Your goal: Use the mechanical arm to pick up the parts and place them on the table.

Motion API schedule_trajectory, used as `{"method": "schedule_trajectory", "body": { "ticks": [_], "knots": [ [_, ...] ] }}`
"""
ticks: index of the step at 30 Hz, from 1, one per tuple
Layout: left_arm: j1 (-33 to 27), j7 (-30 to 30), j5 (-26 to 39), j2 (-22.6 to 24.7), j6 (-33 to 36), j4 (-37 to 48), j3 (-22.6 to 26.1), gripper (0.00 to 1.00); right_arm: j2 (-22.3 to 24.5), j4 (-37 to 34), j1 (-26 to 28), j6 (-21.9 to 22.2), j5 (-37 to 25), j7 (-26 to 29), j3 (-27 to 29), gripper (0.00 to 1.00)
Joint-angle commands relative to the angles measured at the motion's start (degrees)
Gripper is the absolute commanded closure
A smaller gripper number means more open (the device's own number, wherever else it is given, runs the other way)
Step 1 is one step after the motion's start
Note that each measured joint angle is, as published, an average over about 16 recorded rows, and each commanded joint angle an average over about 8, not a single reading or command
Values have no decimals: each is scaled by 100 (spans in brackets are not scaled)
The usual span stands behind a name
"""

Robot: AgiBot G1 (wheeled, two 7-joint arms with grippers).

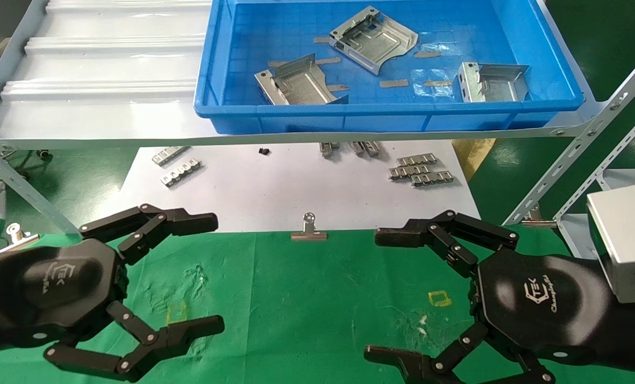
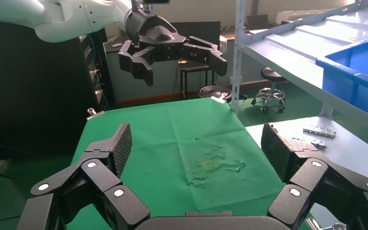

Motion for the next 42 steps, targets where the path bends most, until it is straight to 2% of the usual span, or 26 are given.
{"method": "schedule_trajectory", "body": {
  "ticks": [1,42],
  "knots": [
    [0,0,0,0,0,0,0,0,0,0,0,0,0,0,0,0],
    [0,0,0,0,0,0,0,0,0,0,0,0,0,0,0,0]
  ]
}}
